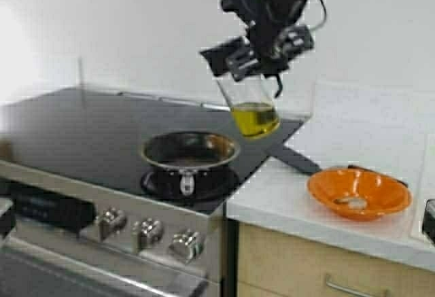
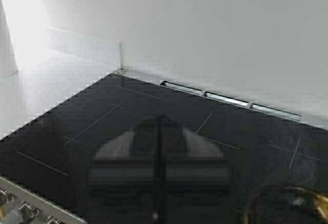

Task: Add oil to the pan and cook the shrimp and serve it

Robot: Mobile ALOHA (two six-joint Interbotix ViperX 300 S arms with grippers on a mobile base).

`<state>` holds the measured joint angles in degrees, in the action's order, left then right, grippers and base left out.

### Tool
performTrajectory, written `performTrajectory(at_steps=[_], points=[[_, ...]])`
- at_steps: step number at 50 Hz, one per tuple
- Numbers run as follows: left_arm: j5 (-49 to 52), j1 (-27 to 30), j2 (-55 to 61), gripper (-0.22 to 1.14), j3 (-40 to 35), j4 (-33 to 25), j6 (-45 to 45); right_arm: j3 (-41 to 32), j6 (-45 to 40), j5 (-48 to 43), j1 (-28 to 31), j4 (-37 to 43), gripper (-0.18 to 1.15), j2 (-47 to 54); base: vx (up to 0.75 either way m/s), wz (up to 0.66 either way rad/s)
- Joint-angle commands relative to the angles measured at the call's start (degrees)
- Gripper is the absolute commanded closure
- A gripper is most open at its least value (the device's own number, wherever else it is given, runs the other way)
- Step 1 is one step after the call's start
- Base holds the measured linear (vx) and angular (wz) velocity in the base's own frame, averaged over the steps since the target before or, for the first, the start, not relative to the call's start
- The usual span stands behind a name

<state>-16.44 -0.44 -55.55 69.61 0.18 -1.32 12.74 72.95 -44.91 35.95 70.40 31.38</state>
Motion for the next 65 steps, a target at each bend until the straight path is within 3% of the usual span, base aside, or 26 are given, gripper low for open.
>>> performTrajectory(at_steps=[1,34,65], points=[[-0.26,0.09,0.09,0.89,-0.62,0.00,-0.97,-6.06,9.23,-2.81,0.62,4.22,0.89,-0.62,0.00,0.00],[0.18,0.00,-0.70,0.89,-0.62,-0.09,-1.67,-24.96,48.43,-11.16,3.16,7.82,0.89,13.80,0.00,0.00],[0.35,0.09,-1.05,0.89,-0.53,-0.09,-1.67,-27.95,59.94,-13.18,3.25,5.80,0.89,17.05,0.00,0.00]])
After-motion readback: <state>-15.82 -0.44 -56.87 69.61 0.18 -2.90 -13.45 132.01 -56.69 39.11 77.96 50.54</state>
